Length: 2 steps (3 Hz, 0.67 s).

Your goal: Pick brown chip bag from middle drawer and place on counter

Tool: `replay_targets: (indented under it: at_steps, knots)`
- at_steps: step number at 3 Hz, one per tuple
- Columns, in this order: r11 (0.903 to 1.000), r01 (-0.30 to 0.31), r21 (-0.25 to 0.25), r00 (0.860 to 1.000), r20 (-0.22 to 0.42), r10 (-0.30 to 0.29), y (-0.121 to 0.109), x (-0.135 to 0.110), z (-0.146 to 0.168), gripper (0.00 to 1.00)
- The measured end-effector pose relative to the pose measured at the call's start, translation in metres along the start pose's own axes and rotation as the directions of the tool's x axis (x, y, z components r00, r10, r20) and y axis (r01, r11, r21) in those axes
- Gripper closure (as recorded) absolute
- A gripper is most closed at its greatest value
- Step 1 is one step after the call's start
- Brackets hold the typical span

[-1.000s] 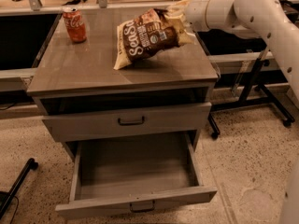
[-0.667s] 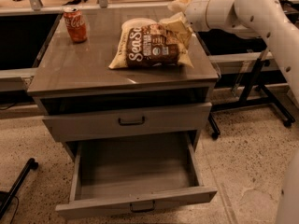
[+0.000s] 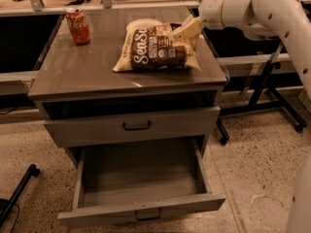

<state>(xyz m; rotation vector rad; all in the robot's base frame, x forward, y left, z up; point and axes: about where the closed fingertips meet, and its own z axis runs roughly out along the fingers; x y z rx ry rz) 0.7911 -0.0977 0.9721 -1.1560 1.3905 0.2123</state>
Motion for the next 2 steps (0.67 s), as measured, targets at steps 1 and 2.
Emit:
replay_targets:
  at_steps: [1,2]
  knots:
    - [0.9997,0.003,0.026,0.999,0.035,-0.003,-0.019,-0.008,-0.026,0.00]
    - [0.9972,0.026,0.070,0.998,0.053,-0.030,-0.041,-0.021,-0.067,0.00]
